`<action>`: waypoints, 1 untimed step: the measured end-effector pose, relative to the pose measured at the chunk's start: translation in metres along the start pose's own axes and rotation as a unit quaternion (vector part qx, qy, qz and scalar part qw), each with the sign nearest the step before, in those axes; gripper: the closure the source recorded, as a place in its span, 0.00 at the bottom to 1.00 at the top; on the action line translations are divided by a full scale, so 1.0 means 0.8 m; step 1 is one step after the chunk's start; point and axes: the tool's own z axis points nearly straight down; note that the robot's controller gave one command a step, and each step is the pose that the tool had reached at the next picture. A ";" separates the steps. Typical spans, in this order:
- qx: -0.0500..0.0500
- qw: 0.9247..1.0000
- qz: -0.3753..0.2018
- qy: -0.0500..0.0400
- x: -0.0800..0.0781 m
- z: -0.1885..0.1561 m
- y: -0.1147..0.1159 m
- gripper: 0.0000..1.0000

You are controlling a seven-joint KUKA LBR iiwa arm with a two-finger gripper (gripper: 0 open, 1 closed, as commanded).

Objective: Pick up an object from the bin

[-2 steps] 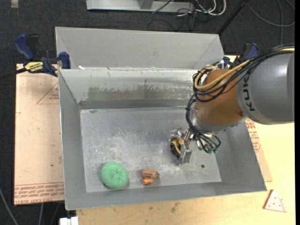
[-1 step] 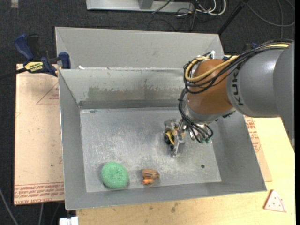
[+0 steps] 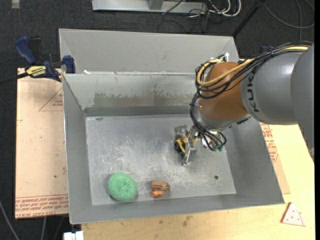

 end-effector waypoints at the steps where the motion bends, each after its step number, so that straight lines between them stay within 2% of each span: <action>1: 0.000 1.000 0.000 0.001 0.015 0.000 0.000 1.00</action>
Offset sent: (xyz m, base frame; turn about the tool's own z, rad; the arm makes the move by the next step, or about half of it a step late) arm 0.0033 0.0080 -0.0035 -0.0046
